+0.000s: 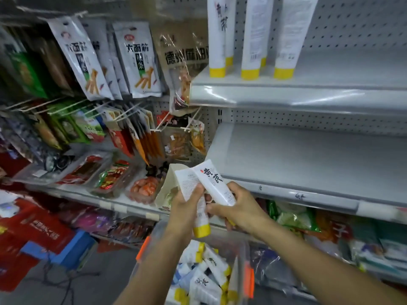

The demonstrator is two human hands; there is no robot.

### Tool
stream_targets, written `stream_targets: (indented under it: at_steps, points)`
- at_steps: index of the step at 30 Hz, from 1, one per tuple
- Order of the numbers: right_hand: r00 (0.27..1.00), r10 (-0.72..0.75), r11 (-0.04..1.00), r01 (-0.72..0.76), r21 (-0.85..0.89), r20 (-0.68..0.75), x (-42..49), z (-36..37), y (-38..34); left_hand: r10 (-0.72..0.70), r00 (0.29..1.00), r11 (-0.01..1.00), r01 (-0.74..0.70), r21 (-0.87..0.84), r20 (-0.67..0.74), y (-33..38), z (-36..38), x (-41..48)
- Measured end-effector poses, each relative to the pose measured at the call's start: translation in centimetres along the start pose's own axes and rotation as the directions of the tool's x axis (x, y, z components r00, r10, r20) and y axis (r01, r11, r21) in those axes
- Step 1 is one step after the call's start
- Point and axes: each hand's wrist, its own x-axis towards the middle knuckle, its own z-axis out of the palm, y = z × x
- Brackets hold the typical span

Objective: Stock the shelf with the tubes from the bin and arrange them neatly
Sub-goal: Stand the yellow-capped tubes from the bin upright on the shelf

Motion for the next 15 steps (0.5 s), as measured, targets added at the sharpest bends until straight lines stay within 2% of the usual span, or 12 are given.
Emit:
stream_targets:
  at_steps: [4, 7, 9, 12, 15]
  points:
    - [0.994, -0.103, 0.994, 0.104, 0.035, -0.033, -2.7, -5.6, -2.7, 0.091, 0.996, 0.996, -0.091, 0.024, 0.022, 2.2, 5.2, -2.6]
    - [0.992, -0.106, 0.993, 0.109, 0.035, -0.067, -4.4, -9.1, -4.6, 0.153, 0.985, 0.988, -0.153, -0.014, 0.075, 4.2, 9.4, -4.3]
    - [0.990, -0.135, 0.990, 0.136, 0.038, -0.039, -5.4, -11.1, -6.2, 0.212, 0.969, 0.977, -0.210, -0.029, 0.127, 6.0, 11.8, -4.9]
    - [0.967, -0.254, 0.967, 0.255, 0.013, -0.037, -6.4, -14.2, -8.9, 0.339, 0.926, 0.937, -0.348, 0.028, 0.164, 9.6, 14.8, -5.0]
    - [0.916, -0.378, 0.926, 0.376, -0.043, -0.133, -6.9, -16.6, -11.7, 0.417, 0.887, 0.891, -0.442, 0.104, 0.198, 12.4, 17.0, -4.3]
